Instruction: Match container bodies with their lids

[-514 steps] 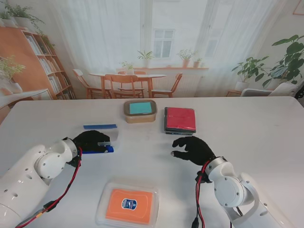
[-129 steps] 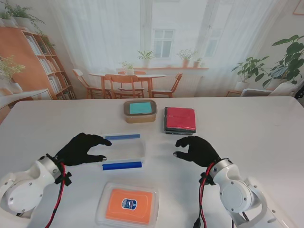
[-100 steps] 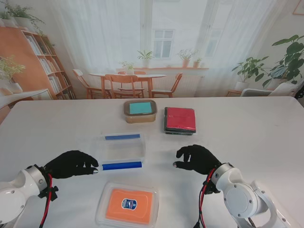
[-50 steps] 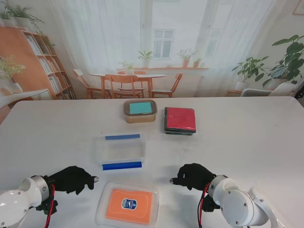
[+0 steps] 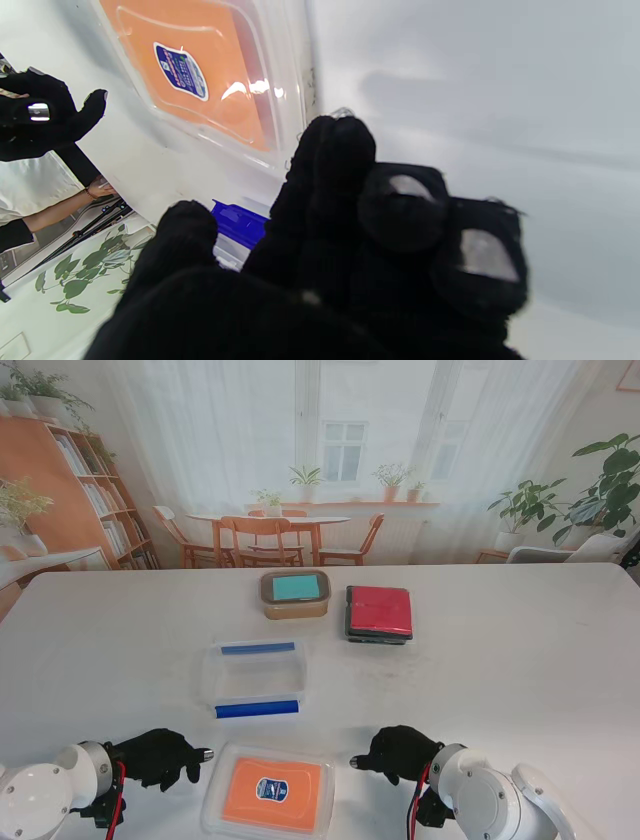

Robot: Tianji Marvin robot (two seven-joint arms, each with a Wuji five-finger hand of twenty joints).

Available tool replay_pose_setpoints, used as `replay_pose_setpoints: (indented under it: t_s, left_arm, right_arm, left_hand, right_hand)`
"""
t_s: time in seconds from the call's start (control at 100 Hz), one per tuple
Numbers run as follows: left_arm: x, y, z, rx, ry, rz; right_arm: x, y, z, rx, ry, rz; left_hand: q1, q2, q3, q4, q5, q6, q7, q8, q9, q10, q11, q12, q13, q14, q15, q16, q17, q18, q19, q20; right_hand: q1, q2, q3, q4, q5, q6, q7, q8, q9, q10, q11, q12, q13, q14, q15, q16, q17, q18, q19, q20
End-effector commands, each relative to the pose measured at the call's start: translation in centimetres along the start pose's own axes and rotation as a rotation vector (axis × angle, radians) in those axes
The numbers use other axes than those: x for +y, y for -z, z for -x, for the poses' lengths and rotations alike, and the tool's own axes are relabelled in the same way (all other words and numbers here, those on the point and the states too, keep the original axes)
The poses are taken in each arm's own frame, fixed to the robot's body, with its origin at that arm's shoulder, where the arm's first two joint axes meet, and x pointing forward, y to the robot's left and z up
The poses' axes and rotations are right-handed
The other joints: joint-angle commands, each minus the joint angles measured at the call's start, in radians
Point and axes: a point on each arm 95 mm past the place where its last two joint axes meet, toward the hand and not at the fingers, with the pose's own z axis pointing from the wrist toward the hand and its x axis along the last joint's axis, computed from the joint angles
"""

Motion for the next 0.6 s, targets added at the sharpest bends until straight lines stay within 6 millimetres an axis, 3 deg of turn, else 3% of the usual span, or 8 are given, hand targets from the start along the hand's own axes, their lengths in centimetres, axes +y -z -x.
replay_pose_setpoints:
  t_s: [0.0,0.59]
  left_arm:
    - [0.8,-0.2,0.2,-0.015,0.015,0.023]
    - [2.2,-0.8,0.3,-0.068,0.069,0.054]
  right_arm:
    - [-0.4,0.0,-0.2,-0.002,-0.007,-0.023]
    - [-2.0,-1.4,-0.6,-0.033,-0.101,-0.136]
  left_hand:
    - [-0.036,0.035,-0.023,-0.036,0.006,0.079,0.037,-0.014,0.044,-0.028,0.049,-0.006,0.050,0.096,0.125,-0.011,0.076,-0.209,0.264,0.012]
    - [-0.038,0.037,-0.024,-0.036,-0.010,0.093,0.037,-0.030,0.037,-0.020,0.048,-0.014,0.050,0.096,0.129,-0.019,0.076,-0.213,0.264,0.012]
  right_hand:
    - [-0.034,0.024,-0.027,0.004,0.041,0.047,0.025,-0.012,0.077,0.133,0.053,0.010,0.026,-0.048,0.117,0.018,0.080,-0.288,0.227,0.018]
    - [-0.046,0.063,-0.050,0.000,0.085,0.062,0.072,-0.003,0.084,0.136,0.055,0.012,0.026,-0.056,0.120,0.029,0.082,-0.301,0.227,0.030]
